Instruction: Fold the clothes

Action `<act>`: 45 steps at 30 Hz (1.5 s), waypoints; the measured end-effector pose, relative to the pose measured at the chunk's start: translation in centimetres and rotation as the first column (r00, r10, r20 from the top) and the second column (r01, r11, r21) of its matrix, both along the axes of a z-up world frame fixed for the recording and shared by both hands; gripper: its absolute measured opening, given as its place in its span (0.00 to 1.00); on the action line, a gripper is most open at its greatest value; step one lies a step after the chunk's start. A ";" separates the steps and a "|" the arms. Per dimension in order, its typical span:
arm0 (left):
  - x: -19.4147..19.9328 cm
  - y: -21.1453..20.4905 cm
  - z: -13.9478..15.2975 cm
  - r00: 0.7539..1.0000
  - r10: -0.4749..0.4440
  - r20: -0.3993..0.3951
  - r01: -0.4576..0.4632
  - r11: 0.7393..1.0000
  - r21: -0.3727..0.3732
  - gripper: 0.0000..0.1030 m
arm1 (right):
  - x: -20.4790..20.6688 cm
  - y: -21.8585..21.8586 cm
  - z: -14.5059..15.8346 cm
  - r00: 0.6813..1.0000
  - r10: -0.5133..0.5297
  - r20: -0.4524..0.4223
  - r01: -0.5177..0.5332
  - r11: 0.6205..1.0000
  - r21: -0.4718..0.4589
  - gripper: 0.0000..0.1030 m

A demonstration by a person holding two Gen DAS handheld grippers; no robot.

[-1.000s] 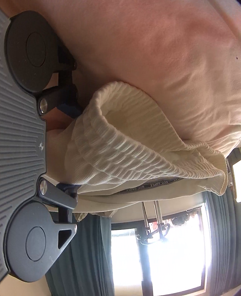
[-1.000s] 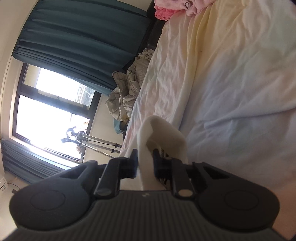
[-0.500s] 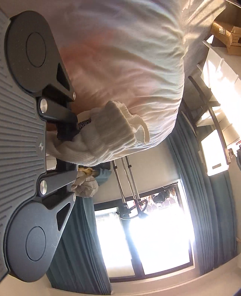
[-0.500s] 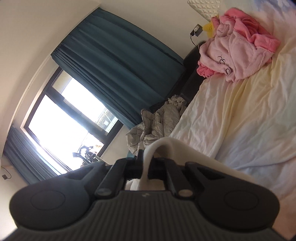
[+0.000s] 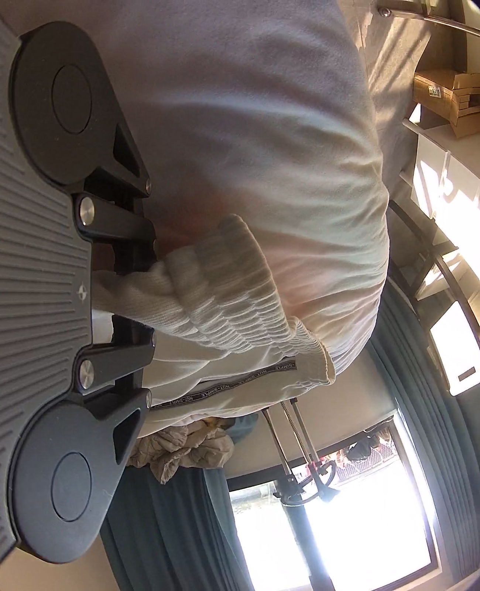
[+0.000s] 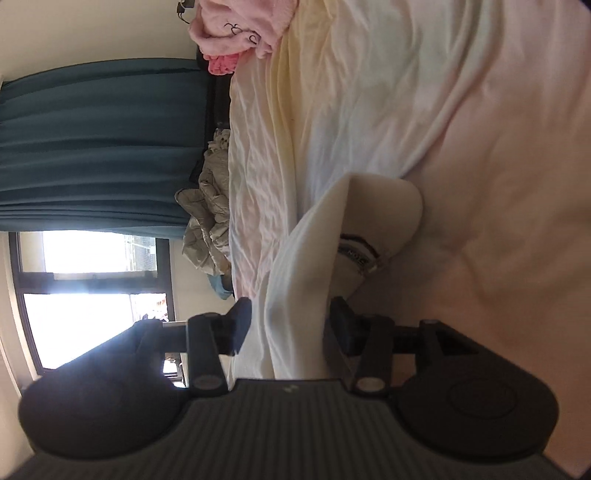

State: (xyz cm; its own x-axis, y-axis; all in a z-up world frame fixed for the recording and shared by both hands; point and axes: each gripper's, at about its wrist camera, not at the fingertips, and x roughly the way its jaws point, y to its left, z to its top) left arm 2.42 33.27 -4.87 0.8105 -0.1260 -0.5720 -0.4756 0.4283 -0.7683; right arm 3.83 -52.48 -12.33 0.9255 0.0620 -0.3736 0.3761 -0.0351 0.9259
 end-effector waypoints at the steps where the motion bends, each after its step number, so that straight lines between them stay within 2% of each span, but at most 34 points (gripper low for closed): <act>1: -0.1 0.0 0.0 1.000 0.000 0.000 0.000 1.000 0.004 0.19 | 0.4 -0.4 -0.3 1.000 -0.001 0.001 0.001 1.000 0.003 0.48; 7: 0.2 -0.9 0.1 1.000 0.008 0.005 -0.008 0.999 0.050 0.19 | 2.9 -2.7 -2.4 1.000 -0.006 0.005 0.006 1.000 0.020 0.48; 10: 0.4 -1.2 -0.3 0.999 0.032 0.002 -0.032 0.999 0.035 0.19 | 3.5 -4.1 -2.8 1.000 -0.010 0.004 0.010 1.000 -0.024 0.45; 11: 0.5 -1.3 -0.3 0.999 0.037 0.001 -0.037 0.999 0.035 0.19 | 3.6 -4.6 -2.9 1.000 -0.011 0.000 0.011 0.999 -0.045 0.28; 12: 0.5 -1.4 -0.3 0.999 0.037 0.000 -0.037 0.998 0.044 0.19 | 3.6 -5.1 -2.9 1.000 -0.013 -0.003 0.012 0.998 -0.065 0.06; 15: 0.6 -1.8 0.1 1.000 0.031 -0.001 -0.031 0.996 0.078 0.19 | 3.2 -5.5 -0.5 0.998 -0.042 0.045 0.050 0.976 -0.213 0.03; 17: 0.6 -2.1 0.3 1.000 0.022 -0.001 -0.022 0.995 0.094 0.19 | 2.8 -5.7 1.5 0.995 -0.059 0.086 0.083 0.944 -0.318 0.03; 18: 0.6 -2.2 0.4 1.000 0.018 -0.005 -0.017 0.995 0.099 0.19 | 2.5 -5.5 3.1 0.991 -0.063 0.114 0.103 0.914 -0.393 0.03; 20: 0.5 -2.4 0.4 1.000 0.008 -0.007 -0.007 0.994 0.108 0.19 | 1.3 -4.5 6.5 0.979 -0.069 0.190 0.163 0.824 -0.542 0.03; 21: 0.4 -2.5 0.4 1.000 0.001 -0.005 0.000 0.994 0.109 0.19 | 0.6 -4.2 7.4 0.978 -0.081 0.193 0.181 0.791 -0.584 0.03; 24: 0.3 -2.6 0.2 1.000 -0.020 -0.015 0.022 0.993 0.113 0.19 | -1.2 -4.1 8.2 0.982 -0.153 0.114 0.190 0.737 -0.649 0.03; 25: 0.2 -2.6 0.1 1.000 -0.024 -0.020 0.026 0.993 0.118 0.19 | -1.7 -4.4 7.7 0.981 -0.185 0.065 0.184 0.754 -0.630 0.03; 26: 0.2 -2.6 0.0 0.999 -0.027 -0.025 0.030 0.992 0.123 0.19 | -2.0 -5.1 6.5 0.975 -0.220 -0.006 0.176 0.799 -0.575 0.03; 28: 0.1 -2.5 -0.1 0.999 -0.031 -0.029 0.035 0.992 0.125 0.19 | -3.1 -6.4 3.2 0.956 -0.258 -0.142 0.184 0.899 -0.398 0.03; 29: 0.1 -2.4 -0.1 0.999 -0.031 -0.029 0.034 0.992 0.122 0.19 | -4.0 -6.9 1.1 0.943 -0.269 -0.196 0.208 0.936 -0.285 0.03; 30: 0.0 -2.4 -0.2 0.999 -0.029 -0.029 0.032 0.993 0.117 0.19 | -5.0 -7.2 -0.9 0.930 -0.277 -0.240 0.237 0.954 -0.182 0.03; 32: 0.0 -2.2 -0.2 0.999 -0.025 -0.032 0.029 0.994 0.107 0.19 | -6.0 -7.4 -2.9 0.923 -0.283 -0.262 0.269 0.959 -0.087 0.03; 34: 0.0 -2.2 -0.3 0.999 -0.021 -0.034 0.025 0.994 0.102 0.19 | -5.7 -7.3 -2.3 0.934 -0.274 -0.230 0.254 0.961 -0.113 0.03; 37: 0.0 -2.3 -0.2 0.999 -0.019 -0.039 0.023 0.994 0.105 0.19 | -3.7 -6.7 0.8 0.970 -0.217 -0.108 0.180 0.943 -0.281 0.03; 39: -0.1 -2.3 -0.3 0.999 -0.016 -0.042 0.020 0.994 0.105 0.19 | -1.7 -5.8 4.2 0.992 -0.097 0.086 0.125 0.891 -0.436 0.03; 40: -0.1 -2.3 -0.3 0.999 -0.014 -0.044 0.019 0.994 0.105 0.19 | -0.9 -5.2 6.0 0.985 -0.028 0.173 0.115 0.849 -0.516 0.03; 42: -0.1 -2.4 -0.5 0.999 -0.009 -0.050 0.015 0.995 0.103 0.19 | 0.0 -3.9 9.5 0.940 0.128 0.317 0.123 0.739 -0.662 0.03; 43: -0.1 -2.4 -0.5 0.998 -0.007 -0.056 0.013 0.995 0.101 0.19 | 0.0 -3.6 10.2 0.928 0.150 0.341 0.136 0.715 -0.686 0.03; 45: 0.1 -2.4 -0.4 0.998 -0.015 -0.067 0.023 0.993 0.118 0.19 | -0.3 -3.7 10.3 0.934 0.115 0.339 0.156 0.722 -0.674 0.03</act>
